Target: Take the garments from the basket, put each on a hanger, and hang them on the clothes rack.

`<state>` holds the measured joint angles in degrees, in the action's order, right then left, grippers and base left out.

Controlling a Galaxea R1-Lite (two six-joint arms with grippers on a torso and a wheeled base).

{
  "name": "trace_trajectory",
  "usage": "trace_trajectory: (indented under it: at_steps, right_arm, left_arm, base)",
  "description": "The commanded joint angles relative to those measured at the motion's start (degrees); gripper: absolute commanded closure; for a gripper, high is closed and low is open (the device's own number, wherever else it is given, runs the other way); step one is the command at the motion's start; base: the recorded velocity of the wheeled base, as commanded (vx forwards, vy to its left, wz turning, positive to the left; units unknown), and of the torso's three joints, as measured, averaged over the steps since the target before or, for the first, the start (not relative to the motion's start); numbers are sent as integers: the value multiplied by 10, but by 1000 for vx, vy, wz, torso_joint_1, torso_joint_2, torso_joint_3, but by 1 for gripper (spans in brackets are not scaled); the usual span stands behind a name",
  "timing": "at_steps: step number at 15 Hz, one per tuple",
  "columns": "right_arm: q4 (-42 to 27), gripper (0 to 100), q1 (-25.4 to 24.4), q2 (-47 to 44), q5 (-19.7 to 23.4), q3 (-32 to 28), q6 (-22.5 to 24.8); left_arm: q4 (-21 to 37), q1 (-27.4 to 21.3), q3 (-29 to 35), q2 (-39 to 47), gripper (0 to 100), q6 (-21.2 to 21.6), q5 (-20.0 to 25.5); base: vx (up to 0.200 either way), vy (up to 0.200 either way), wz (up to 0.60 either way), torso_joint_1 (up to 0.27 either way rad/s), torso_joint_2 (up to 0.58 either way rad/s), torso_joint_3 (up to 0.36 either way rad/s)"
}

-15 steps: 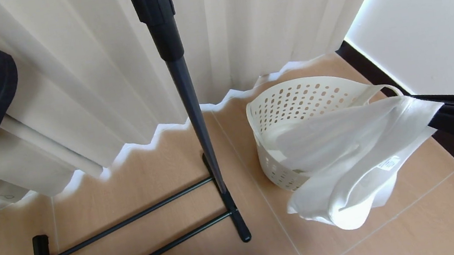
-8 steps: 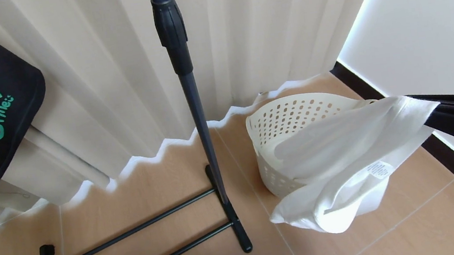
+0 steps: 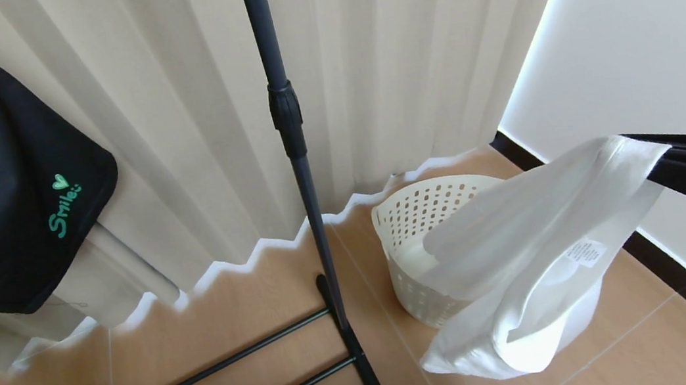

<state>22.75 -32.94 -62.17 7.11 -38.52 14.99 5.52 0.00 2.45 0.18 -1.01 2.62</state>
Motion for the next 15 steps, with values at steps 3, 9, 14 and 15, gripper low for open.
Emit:
trace_trajectory:
  at_steps: [3,9,14,15]
  right_arm:
    - [0,100,1,0,0,2,1]
    - [0,100,1,10,-2,5,0]
    - [3,100,24,8,2,4,1]
    - [3,100,24,9,1,4,1]
  left_arm:
    - [0,0,0,0,0,0,0]
    - [0,0,0,0,0,0,0]
    - [0,0,0,0,0,0,0]
    - [0,0,0,0,0,0,0]
  base:
    - [0,0,0,43,-439,-341]
    - [0,0,0,109,-468,-259]
    - [0,0,0,155,-498,-141]
    - [0,0,0,173,-510,-139]
